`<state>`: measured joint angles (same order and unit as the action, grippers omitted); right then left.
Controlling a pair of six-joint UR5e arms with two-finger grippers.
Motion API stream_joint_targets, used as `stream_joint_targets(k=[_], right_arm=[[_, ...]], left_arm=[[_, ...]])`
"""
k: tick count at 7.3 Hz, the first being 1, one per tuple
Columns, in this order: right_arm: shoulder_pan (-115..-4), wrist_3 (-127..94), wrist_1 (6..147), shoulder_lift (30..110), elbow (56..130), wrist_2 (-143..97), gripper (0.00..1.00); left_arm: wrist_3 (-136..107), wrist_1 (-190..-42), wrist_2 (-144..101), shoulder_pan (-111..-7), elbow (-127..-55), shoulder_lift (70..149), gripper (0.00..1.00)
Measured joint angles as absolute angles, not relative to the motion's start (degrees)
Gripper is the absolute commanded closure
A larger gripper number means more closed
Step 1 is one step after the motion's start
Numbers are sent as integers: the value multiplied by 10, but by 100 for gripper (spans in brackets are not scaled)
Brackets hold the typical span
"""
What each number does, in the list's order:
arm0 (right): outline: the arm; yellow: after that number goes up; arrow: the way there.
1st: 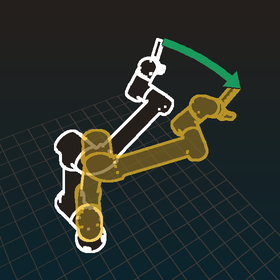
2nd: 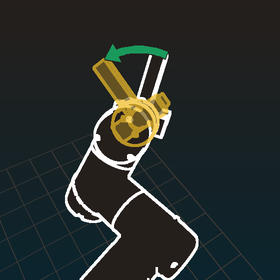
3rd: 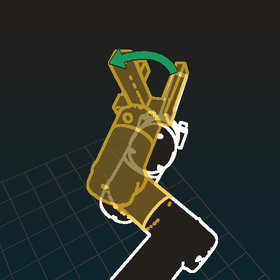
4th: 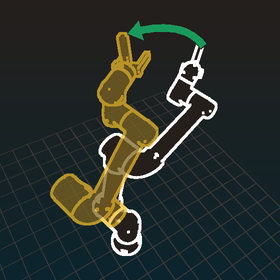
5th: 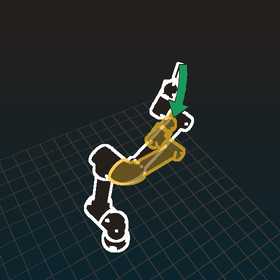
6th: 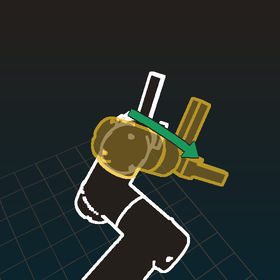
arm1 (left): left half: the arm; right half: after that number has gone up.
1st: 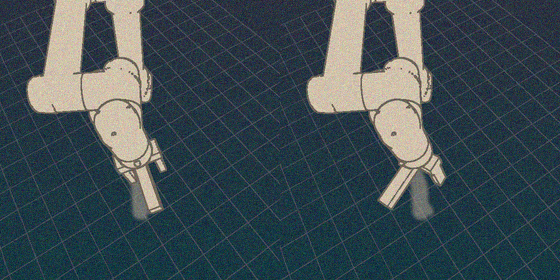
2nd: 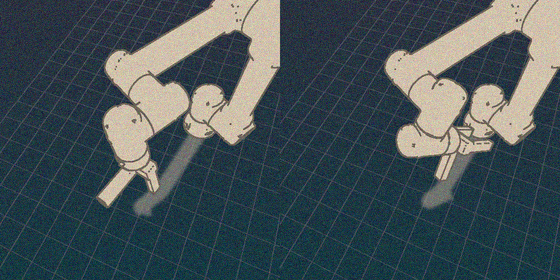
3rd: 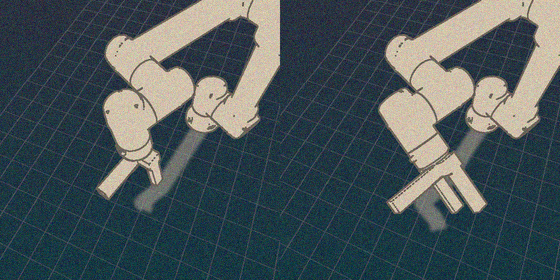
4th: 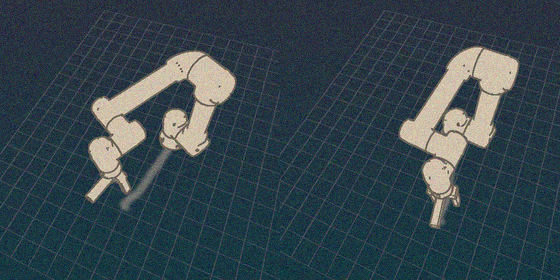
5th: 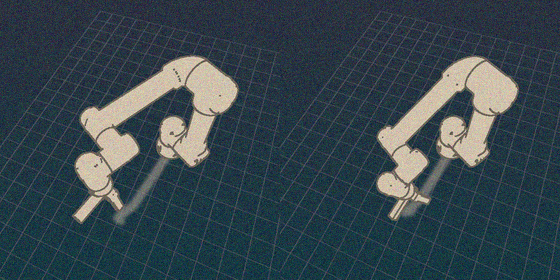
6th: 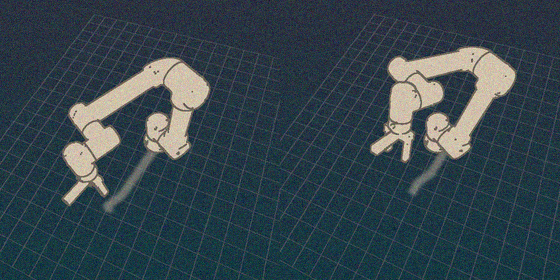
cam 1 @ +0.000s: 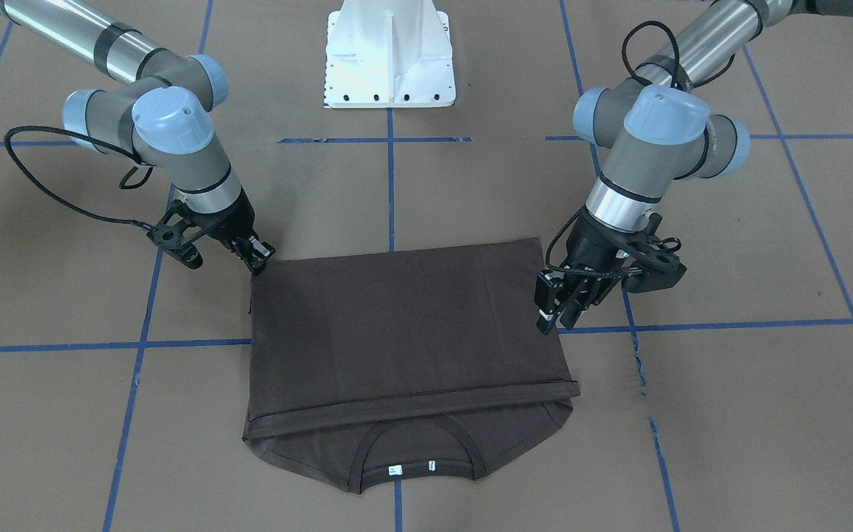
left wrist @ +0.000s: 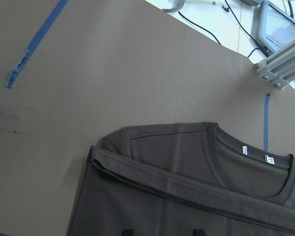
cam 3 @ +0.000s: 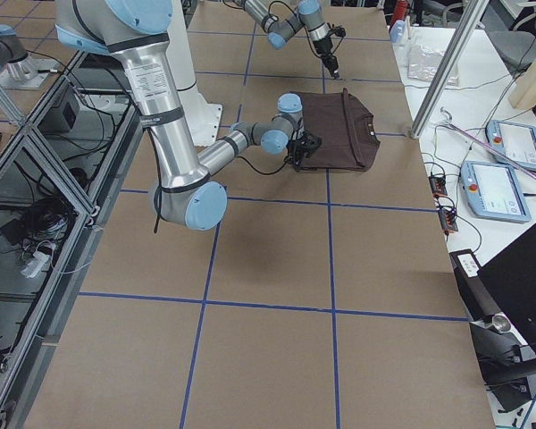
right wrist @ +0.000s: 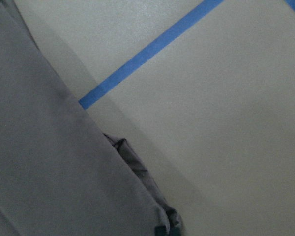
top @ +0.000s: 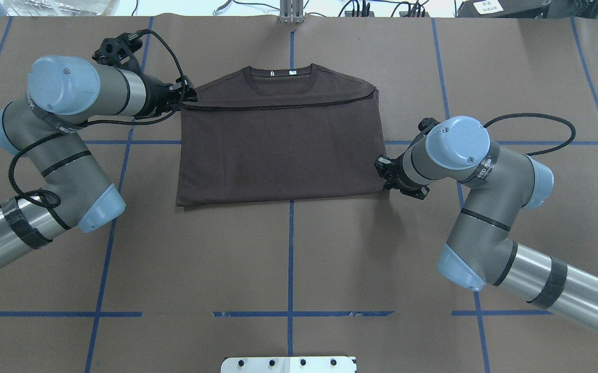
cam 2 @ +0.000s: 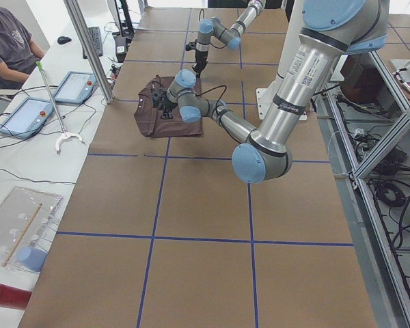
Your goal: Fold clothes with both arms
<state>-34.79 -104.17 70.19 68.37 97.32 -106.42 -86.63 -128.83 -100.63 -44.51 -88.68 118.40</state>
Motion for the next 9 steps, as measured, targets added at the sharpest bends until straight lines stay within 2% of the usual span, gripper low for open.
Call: stream_joint_targets(k=[1,3,4,5,7,9], right_arm=[[-332,-1048,704,723,1044,-1064,100],[-242,-1067,708,861,1240,-1066,100],[-183,-1079,708,901,1297,-1072,100],[-121,-1088,708,920,1322,-1079,3],[-34,-1094,710,933,1325,-1064,0],[-21,-1094,711,940,1317,-1014,0]], left_arm=[[-866,-1288,-1007,-445,-900,1181,49],[-864,-1290,-1007,-445,-954,1157,42],[-866,-1290,-1007,-445,-982,1146,41],[-877,-1288,-1007,-445,-1007,1141,41],[-909,-1279,-1038,-442,-1028,1137,42],[-918,-1243,-1070,-428,-1032,1132,41]])
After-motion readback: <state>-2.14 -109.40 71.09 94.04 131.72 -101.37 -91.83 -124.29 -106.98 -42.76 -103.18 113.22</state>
